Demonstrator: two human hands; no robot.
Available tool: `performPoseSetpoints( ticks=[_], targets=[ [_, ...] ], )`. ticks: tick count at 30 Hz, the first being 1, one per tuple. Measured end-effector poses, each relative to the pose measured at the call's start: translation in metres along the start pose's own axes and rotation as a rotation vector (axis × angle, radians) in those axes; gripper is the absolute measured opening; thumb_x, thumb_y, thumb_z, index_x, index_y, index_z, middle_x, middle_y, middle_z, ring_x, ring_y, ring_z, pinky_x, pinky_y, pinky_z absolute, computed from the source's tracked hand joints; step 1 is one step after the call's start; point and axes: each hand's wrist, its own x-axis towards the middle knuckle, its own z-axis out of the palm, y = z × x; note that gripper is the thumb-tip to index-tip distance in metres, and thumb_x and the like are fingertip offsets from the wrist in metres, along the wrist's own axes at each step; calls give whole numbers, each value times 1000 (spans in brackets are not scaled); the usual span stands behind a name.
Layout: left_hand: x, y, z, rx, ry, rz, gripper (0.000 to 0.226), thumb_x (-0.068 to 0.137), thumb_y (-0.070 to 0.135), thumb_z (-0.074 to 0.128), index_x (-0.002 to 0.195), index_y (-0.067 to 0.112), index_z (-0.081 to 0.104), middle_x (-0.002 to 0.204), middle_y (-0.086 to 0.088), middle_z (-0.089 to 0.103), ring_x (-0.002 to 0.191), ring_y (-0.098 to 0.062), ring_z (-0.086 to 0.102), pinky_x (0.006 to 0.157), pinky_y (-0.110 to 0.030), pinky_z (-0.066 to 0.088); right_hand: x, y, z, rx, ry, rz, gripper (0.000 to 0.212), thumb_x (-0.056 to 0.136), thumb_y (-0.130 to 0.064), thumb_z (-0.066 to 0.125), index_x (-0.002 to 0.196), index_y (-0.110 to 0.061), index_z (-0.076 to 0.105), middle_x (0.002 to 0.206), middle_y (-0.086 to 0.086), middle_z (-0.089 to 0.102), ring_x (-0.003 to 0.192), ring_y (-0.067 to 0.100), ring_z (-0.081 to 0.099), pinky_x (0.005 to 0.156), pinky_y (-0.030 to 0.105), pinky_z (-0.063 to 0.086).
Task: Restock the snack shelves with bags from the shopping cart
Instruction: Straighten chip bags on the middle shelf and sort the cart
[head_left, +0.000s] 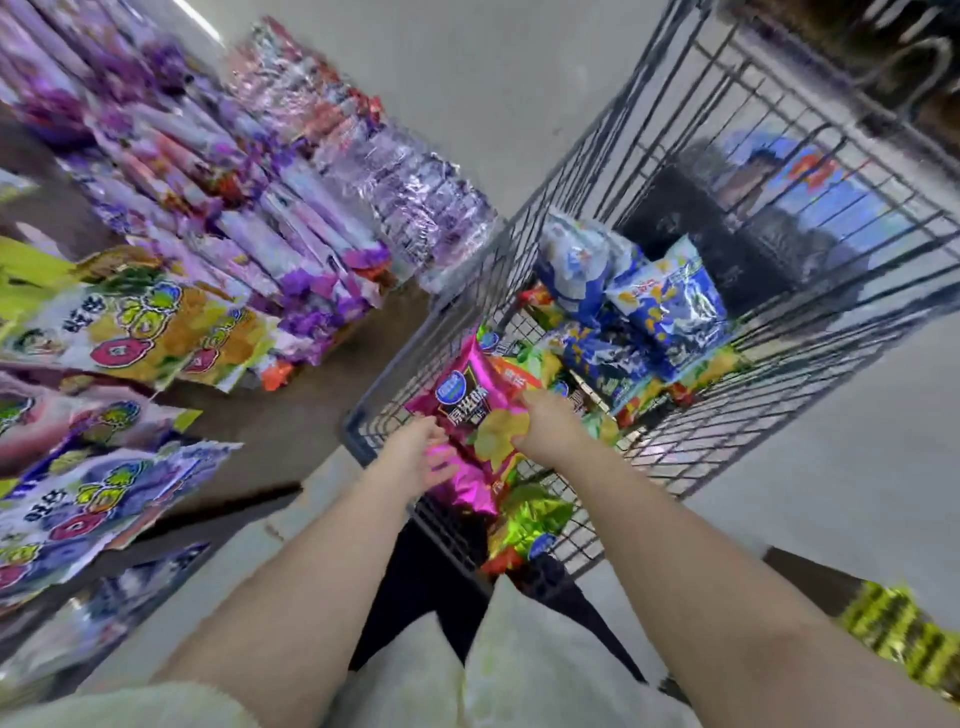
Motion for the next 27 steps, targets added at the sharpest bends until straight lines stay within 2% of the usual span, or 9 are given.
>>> performPoseSetpoints(
  ticks=[3,6,9,14,17,20,23,25,27],
  targets=[
    [30,-1,1,-97,-26,-77,12,100,12,42,100,7,53,122,-14,49,106,-27,51,94,-45,43,32,5,9,-9,-66,32,71,85,-37,68,145,-13,38,139,14,45,131,31,41,109,43,38],
    [55,-3,3,-110,-43,-137,40,101,15,44,139,2,41,150,-17,38,136,-32,39,97,-44,42,61,10,20,48,-124,36,64,84,-35,67,139,-15,42,128,12,54,121,32,50,101,47,45],
    [70,0,13,-90,-66,-162,55,100,23,51,149,8,30,155,-21,29,142,-33,32,110,-47,36,80,15,30,114,-173,78,63,82,-34,70,136,-18,41,122,8,60,109,29,59,94,47,51],
    [86,2,26,-137,-84,-197,68,98,35,54,152,7,23,155,-23,26,143,-35,30,114,-50,31,91,20,39,113,-166,144,80,78,-52,71,143,-27,33,125,3,62,117,30,55,102,48,44],
    [85,2,27,-100,-143,-201,52,98,38,48,142,11,38,152,-16,37,135,-27,39,109,-47,32,89,25,36,242,-193,205,94,64,-62,76,143,-36,31,128,1,61,121,29,52,104,47,43],
    [82,-4,26,-15,-154,-189,44,98,40,46,137,18,44,150,-7,42,135,-25,41,112,-52,31,79,31,37,407,-222,265,94,56,-51,87,136,-25,46,122,1,64,112,25,59,101,43,47],
    [72,-10,29,27,-197,-158,38,98,40,44,131,22,51,145,-3,47,122,-21,49,107,-51,35,73,54,62,505,-174,295,116,32,-69,84,134,-28,44,121,3,60,109,26,59,98,46,49],
    [63,-13,33,56,-190,-104,38,99,36,44,135,23,49,141,0,51,107,-15,53,99,-47,38,54,52,57,606,-117,297,117,35,-60,89,136,-31,38,120,0,58,107,22,60,96,45,51],
    [53,-12,37,120,-147,-29,41,100,30,46,141,28,45,138,-1,53,103,-15,53,94,-42,41,28,41,39,750,-78,316,93,55,-32,93,129,-33,37,108,-6,59,98,16,61,93,38,51]
  ],
)
